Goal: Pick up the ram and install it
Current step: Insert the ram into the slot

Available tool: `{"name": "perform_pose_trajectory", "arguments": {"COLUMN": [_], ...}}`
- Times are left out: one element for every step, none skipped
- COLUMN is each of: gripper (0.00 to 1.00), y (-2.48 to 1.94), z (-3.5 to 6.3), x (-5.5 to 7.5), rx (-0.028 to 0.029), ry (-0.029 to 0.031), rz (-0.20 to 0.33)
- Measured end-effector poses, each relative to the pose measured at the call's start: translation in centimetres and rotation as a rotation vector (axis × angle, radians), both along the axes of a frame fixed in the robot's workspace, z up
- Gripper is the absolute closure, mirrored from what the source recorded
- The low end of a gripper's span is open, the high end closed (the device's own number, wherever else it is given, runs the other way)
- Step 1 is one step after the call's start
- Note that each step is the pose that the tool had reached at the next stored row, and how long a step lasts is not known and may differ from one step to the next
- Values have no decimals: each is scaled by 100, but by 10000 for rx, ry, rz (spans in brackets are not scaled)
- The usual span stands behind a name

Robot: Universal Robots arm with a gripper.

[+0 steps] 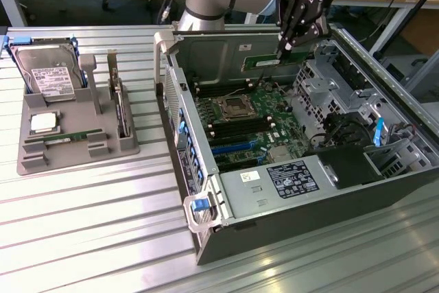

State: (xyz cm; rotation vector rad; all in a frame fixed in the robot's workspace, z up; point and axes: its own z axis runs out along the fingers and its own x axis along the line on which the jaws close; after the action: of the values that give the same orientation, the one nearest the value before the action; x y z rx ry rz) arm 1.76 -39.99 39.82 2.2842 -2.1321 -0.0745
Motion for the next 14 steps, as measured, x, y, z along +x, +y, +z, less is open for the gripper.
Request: {"name": "perform_pose_trajectory", "arguments": {"gripper": [88, 88, 88, 88, 88, 88, 88, 88, 88, 88, 88, 88, 88, 88], "y": [0, 0, 0, 0, 0, 0, 0, 0, 0, 0, 0, 0, 0, 0], "z": [-8, -11, -18, -25, -33, -44, -49, -51, -63, -73, -81, -89, -94, -101], "x": [0, 0, 0, 0, 0, 0, 0, 0, 0, 0, 0, 0, 0, 0], "rx": [1, 0, 0, -1, 0, 0, 0, 0, 0, 0, 0, 0, 0, 0], "ry": [0, 0, 0, 0, 0, 0, 0, 0, 0, 0, 0, 0, 0, 0], "rz": [0, 0, 0, 0, 0, 0, 0, 0, 0, 0, 0, 0, 0, 0]}}
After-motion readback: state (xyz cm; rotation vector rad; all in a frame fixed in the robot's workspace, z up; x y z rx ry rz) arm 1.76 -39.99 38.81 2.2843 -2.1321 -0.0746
